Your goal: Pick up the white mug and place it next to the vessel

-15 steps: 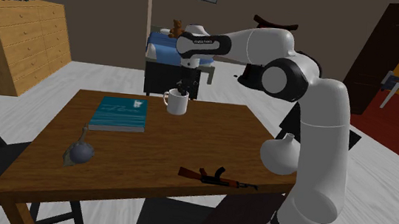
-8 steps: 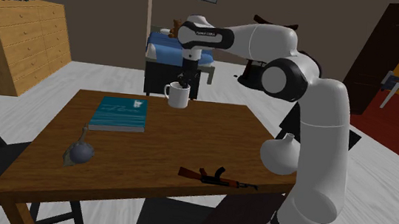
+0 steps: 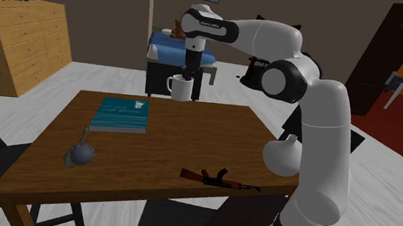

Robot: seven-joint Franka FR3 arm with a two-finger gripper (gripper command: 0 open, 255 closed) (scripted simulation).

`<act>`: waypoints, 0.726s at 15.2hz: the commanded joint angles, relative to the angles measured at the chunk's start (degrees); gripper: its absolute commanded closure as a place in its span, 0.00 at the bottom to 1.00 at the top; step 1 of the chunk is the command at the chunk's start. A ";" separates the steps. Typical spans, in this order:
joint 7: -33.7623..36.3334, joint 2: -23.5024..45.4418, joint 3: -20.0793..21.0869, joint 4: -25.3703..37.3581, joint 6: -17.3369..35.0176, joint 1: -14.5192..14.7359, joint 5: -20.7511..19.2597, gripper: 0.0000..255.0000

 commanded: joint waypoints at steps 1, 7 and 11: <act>0.08 0.34 0.01 2.12 -1.77 -0.08 0.05 1.00; 0.19 2.99 0.06 11.09 -8.10 -0.75 0.43 1.00; 0.33 6.21 0.18 19.66 -13.44 -1.51 0.88 1.00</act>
